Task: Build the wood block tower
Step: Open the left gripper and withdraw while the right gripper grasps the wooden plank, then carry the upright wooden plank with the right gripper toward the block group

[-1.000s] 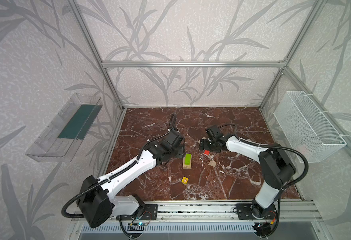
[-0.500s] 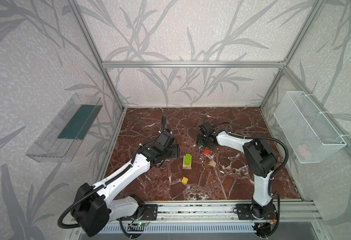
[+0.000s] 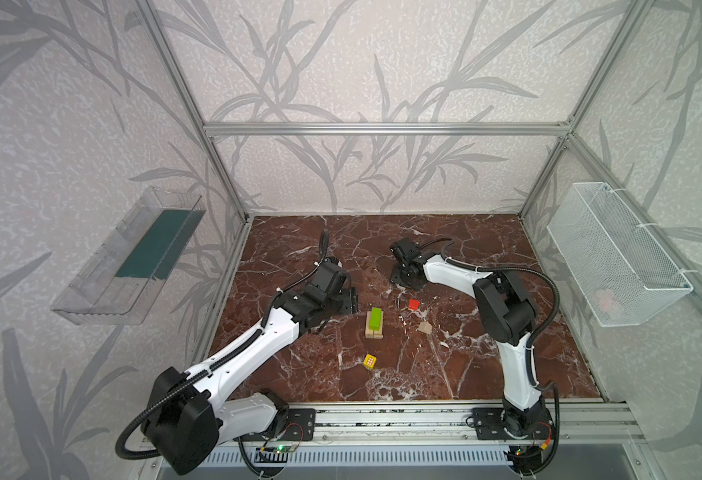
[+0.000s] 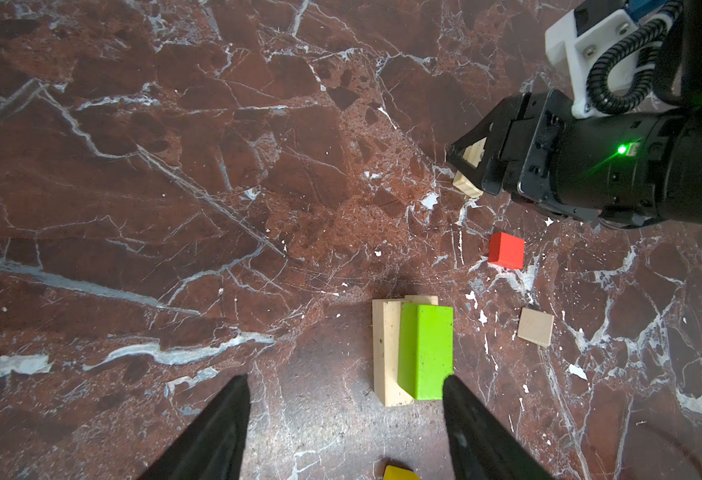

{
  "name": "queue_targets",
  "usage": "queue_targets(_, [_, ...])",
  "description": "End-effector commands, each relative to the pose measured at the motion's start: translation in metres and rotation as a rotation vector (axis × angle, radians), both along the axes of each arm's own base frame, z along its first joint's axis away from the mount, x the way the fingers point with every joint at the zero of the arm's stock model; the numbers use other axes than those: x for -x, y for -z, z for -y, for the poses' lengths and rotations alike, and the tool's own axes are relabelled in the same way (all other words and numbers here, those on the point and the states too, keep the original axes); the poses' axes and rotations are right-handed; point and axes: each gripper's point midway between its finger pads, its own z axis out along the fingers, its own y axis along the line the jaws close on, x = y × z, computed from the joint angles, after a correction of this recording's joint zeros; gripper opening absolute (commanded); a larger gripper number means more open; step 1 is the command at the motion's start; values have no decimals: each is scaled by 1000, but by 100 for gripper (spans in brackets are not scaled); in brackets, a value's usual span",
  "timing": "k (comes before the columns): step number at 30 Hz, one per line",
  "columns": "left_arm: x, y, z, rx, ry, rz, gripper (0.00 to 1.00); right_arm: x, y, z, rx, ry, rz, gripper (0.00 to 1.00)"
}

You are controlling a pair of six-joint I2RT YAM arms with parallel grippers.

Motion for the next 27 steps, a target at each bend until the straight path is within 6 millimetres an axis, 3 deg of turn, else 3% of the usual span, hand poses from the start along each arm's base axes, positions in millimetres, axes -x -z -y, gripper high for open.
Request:
queue_targets(1, [-1,-3,-5,9,-23,17,72,4,4,5,98,-31,-32,58])
queue_targets(14, [0,0,-5,19,-23,6,74,11,7,13,203,-100,-80,42])
queue_targets(27, [-2,5,-3,17,-19,-15,75,12,21,5,193,-152,-108,40])
